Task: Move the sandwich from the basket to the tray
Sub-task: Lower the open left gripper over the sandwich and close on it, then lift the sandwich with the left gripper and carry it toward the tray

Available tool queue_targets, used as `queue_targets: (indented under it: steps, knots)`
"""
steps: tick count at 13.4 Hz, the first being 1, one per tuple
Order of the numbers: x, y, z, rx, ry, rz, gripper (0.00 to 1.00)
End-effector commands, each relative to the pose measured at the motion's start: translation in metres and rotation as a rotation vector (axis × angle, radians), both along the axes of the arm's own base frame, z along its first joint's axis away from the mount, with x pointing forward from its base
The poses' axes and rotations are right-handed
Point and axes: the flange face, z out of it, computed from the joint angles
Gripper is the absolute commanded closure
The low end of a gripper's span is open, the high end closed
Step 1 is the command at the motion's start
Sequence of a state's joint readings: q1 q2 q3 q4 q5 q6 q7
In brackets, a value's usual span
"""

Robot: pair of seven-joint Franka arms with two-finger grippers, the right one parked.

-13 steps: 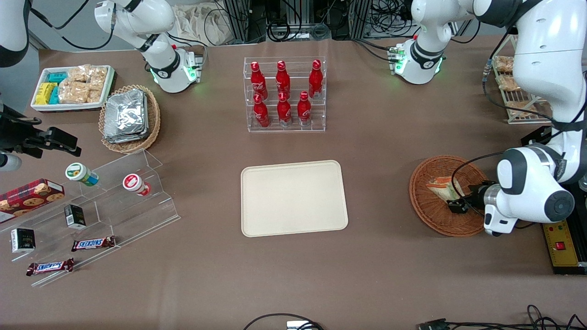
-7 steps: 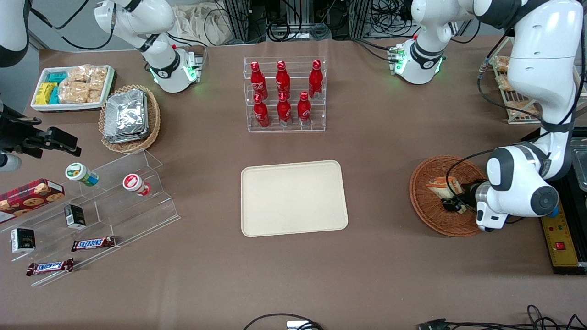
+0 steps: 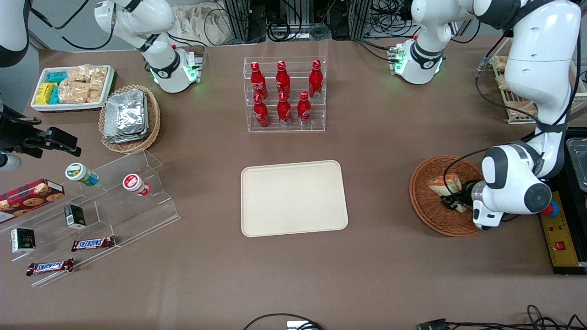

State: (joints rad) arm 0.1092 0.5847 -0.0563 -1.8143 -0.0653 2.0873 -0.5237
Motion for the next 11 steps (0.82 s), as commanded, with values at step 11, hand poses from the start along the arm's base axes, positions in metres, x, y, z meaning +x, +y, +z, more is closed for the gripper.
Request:
queue_targets:
  steps: [11]
  knots:
    - [0.013,-0.155,0.160,0.045,-0.033,-0.033,0.84]
